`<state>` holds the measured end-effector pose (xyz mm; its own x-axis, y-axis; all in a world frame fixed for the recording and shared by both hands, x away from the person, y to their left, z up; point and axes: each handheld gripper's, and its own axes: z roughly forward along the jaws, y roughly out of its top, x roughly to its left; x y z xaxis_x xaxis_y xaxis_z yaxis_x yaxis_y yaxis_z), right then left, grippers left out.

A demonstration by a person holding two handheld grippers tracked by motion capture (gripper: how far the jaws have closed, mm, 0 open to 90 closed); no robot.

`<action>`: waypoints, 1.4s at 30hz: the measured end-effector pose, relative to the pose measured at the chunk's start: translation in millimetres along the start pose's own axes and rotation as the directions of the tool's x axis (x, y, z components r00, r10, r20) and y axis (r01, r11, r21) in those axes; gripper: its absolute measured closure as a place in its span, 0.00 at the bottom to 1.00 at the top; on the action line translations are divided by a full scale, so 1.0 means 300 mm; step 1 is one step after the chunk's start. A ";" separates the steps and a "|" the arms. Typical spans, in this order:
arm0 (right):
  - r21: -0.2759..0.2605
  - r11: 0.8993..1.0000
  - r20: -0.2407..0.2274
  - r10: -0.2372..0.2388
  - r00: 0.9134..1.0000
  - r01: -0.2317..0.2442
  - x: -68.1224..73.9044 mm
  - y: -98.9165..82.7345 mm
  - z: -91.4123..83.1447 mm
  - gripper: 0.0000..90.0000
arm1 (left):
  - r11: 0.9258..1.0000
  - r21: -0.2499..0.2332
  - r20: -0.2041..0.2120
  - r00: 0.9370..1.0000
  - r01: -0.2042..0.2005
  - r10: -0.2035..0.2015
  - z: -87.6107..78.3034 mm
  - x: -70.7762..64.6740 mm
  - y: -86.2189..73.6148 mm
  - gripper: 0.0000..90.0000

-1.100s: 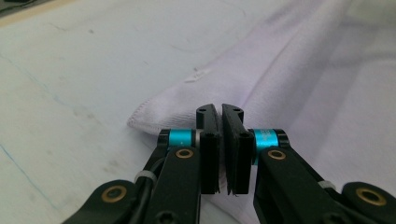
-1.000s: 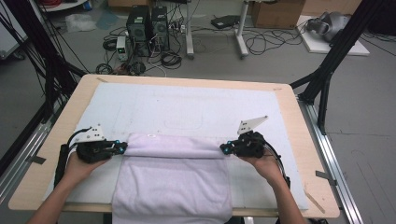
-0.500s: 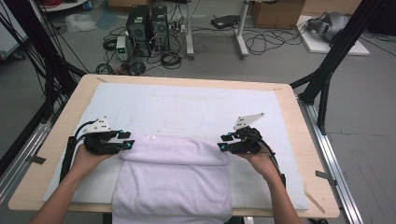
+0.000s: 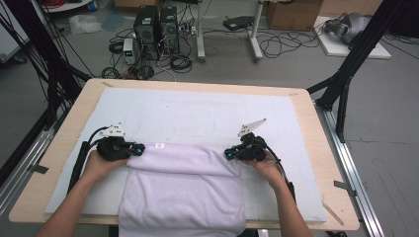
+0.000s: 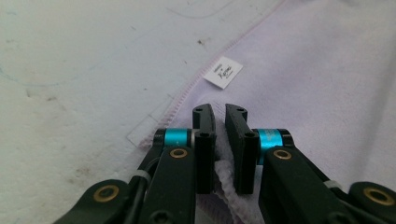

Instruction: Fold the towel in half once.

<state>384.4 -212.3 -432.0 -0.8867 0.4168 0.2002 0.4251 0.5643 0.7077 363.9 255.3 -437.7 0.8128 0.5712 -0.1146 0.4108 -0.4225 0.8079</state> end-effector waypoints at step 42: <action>-0.127 0.984 0.057 -0.118 0.991 0.125 0.120 0.057 -0.145 0.95 | 0.998 -0.057 -0.056 0.998 -0.021 0.018 -0.048 -0.041 0.038 0.88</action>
<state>351.8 -218.6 -383.3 -0.9189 0.3870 0.0760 0.2845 0.5168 0.8075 352.6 253.6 -418.6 0.7955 0.6022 -0.0676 0.3696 -0.3938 0.8416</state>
